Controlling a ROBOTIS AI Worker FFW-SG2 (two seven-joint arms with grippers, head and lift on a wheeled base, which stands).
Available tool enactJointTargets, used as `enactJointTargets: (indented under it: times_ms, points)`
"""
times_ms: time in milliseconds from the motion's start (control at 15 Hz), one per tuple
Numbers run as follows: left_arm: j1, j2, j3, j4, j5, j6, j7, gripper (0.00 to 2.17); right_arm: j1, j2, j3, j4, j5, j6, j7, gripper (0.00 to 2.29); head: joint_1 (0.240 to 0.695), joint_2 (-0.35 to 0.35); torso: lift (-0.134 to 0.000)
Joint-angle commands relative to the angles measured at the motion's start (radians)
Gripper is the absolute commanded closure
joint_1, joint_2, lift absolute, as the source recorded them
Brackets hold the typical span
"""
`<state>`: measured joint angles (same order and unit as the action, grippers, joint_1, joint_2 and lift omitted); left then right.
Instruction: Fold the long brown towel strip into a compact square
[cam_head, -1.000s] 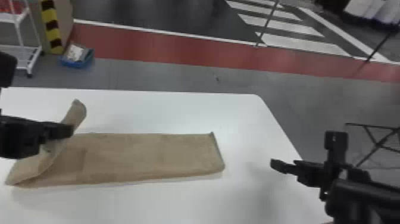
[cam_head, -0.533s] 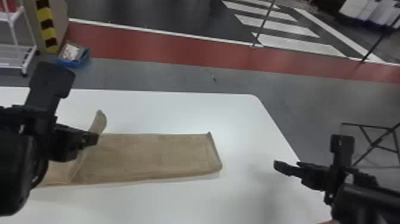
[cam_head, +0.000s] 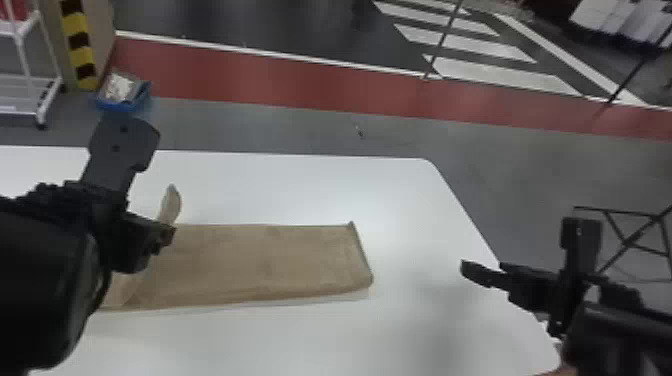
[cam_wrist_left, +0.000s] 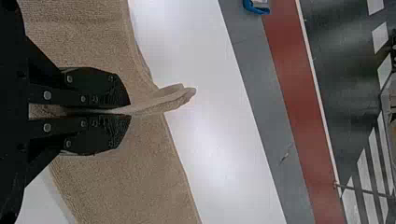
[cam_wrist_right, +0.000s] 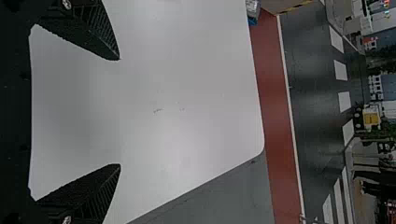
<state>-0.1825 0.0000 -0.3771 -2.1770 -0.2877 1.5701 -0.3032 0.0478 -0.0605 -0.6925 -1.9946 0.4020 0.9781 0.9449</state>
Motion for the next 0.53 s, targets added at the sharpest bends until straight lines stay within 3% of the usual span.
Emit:
enactJointTargets:
  times_ms: [0,333,467]
  points:
    - [0.021,-0.003,-0.025,-0.007,0.015,0.001,0.002,0.00,-0.002,0.001,0.004,0.000,0.001,0.000,0.000,0.06,0.695,-0.350,-0.125]
    - [0.043,-0.003,-0.020,-0.052,0.025,0.001,-0.001,0.04,-0.016,0.007,0.041,-0.012,0.001,0.058,-0.001,0.06,0.695,-0.350,-0.125]
    - [0.072,-0.003,0.024,-0.084,0.024,0.001,-0.016,0.03,-0.016,0.024,0.084,-0.070,0.000,0.101,-0.001,0.06,0.695,-0.350,-0.125]
